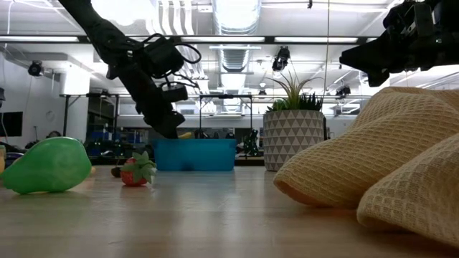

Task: Pick and placing Produce into tupperware
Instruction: Put the yellow corn into the blue bin, then put the red cherry into the blue bin

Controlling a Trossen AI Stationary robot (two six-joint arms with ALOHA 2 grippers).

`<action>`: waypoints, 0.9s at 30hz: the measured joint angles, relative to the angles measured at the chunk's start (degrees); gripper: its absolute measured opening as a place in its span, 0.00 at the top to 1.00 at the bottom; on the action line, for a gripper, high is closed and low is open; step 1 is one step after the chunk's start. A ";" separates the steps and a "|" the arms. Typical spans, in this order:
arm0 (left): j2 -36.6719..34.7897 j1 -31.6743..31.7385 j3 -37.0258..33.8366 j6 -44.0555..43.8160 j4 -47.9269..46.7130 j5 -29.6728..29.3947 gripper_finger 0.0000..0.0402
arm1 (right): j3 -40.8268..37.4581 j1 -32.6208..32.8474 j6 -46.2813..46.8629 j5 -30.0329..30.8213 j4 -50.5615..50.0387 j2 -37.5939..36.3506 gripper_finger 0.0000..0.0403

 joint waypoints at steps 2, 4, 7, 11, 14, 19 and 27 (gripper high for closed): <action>0.01 0.00 -0.02 0.02 0.00 0.00 0.93 | 0.00 0.00 0.01 0.00 0.00 0.00 0.83; 0.01 0.00 -0.03 0.02 0.00 0.00 0.92 | 0.00 0.00 0.00 0.00 0.00 0.00 0.83; 0.01 0.00 -0.07 0.02 0.00 0.00 0.90 | 0.00 0.02 0.00 0.00 0.00 0.00 0.83; 0.01 0.00 -0.07 0.02 0.00 0.00 0.87 | 0.00 0.00 0.01 0.00 0.00 0.00 0.83; 0.01 0.00 -0.05 0.04 0.00 0.00 0.84 | 0.00 0.00 0.02 0.00 0.00 0.00 0.83; 0.03 0.01 -0.02 2.14 -0.16 0.00 0.81 | 0.00 0.00 -0.01 -0.01 0.00 -0.01 0.83; -3.62 -1.56 0.04 4.52 -0.08 7.43 0.81 | 0.00 0.00 -0.01 0.00 0.02 -0.02 0.83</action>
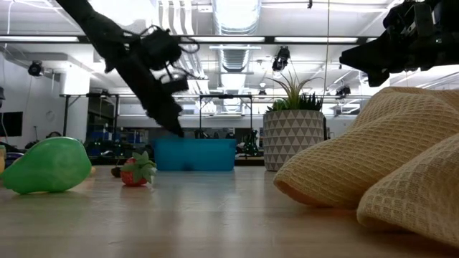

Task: Pick and placing Produce into tupperware
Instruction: Put the red cherry into the blue bin

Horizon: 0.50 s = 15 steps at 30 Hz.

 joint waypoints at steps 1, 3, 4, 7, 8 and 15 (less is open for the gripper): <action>-1.06 -0.38 0.07 -0.05 0.14 3.07 0.81 | 0.00 0.00 0.00 0.00 -0.02 0.02 0.83; -3.29 -1.23 0.15 -0.26 0.75 10.70 0.81 | 0.00 0.02 0.00 0.00 0.00 0.01 0.83; -4.62 -1.66 0.11 -0.41 1.26 14.93 0.81 | 0.00 0.00 0.00 0.00 -0.01 0.02 0.83; -8.60 -3.00 -0.14 -0.50 3.64 28.61 0.81 | 0.00 0.00 0.00 0.00 0.00 0.01 0.83; -9.81 -3.53 -0.17 -0.53 3.90 32.83 0.81 | 0.00 0.00 0.00 0.00 0.00 0.02 0.83; -16.30 -10.56 -1.42 -0.21 12.77 43.30 0.81 | 0.00 0.00 0.00 0.00 0.00 0.02 0.83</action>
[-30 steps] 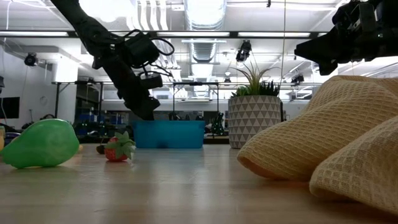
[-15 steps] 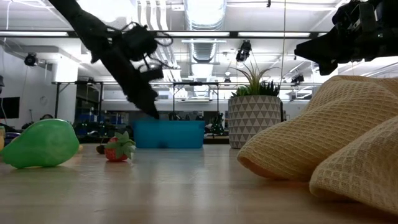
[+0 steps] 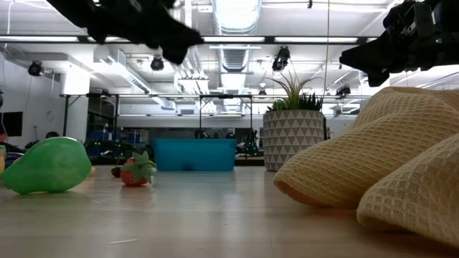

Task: Pick and placing Produce into tupperware
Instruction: Put the red cherry into the blue bin

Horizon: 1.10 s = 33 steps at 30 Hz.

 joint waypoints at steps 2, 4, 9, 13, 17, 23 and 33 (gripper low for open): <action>-1.64 -1.89 -0.18 1.19 0.72 -0.05 0.81 | 0.00 0.00 0.00 0.00 -0.02 0.01 0.83; -3.37 -3.34 -0.20 1.70 -0.35 -1.06 0.81 | 0.00 0.00 0.00 0.00 -0.02 0.01 0.83; -8.13 -4.12 -0.44 1.55 -9.03 -1.30 0.81 | 0.00 0.02 -0.02 0.00 0.00 -0.01 0.83; -11.74 -4.69 -1.00 -0.62 -16.02 -1.33 0.81 | 0.00 0.01 -0.22 0.00 0.00 0.01 0.83; -13.88 -5.30 -3.91 -2.16 -17.18 -0.88 0.81 | 0.00 0.02 -0.54 0.00 0.02 0.01 0.83; -12.00 -5.28 -7.03 -4.13 -15.27 -1.48 0.81 | 0.00 0.00 -3.04 0.01 0.42 -0.02 0.83; -2.99 -5.55 -5.96 -4.56 -12.76 -1.47 0.51 | 0.42 0.00 -3.17 0.02 0.59 -0.02 0.83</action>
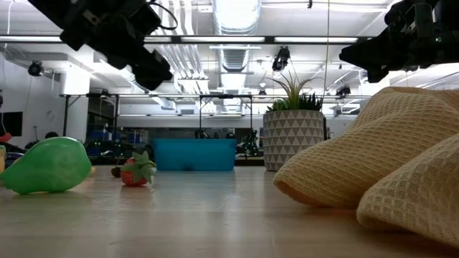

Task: Pick and placing Produce into tupperware
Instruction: Put the red cherry into the blue bin

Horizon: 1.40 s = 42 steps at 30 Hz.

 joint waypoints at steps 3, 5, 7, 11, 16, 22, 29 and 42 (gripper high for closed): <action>2.08 0.00 1.01 1.42 -3.24 -0.15 0.43 | 0.00 0.00 0.08 0.00 -0.04 0.00 0.83; 3.08 0.00 2.17 1.32 -7.99 -1.63 0.42 | 0.00 0.00 0.08 -0.01 -0.09 0.01 0.83; 3.95 0.00 3.35 0.22 -13.47 -4.18 0.42 | 0.00 0.00 0.45 -0.01 -0.20 0.02 0.83; 5.29 0.00 3.83 -0.31 -20.06 -7.01 0.42 | 0.00 0.00 3.19 0.00 -0.28 0.02 0.83; 5.76 -0.03 2.93 -0.25 -21.75 -12.68 0.42 | 0.00 0.00 4.96 -0.02 -0.46 0.02 0.83; 5.86 0.11 2.38 -0.29 -27.08 -19.24 0.42 | 0.00 0.00 5.07 -0.02 -0.61 0.00 0.83; 9.05 0.11 1.51 -0.31 -27.56 -19.92 0.42 | -0.02 0.00 4.85 -0.01 -0.61 0.02 0.83; 17.89 0.13 1.87 -0.01 -27.01 -23.25 0.42 | -0.04 0.02 4.70 -0.02 -0.61 0.02 0.83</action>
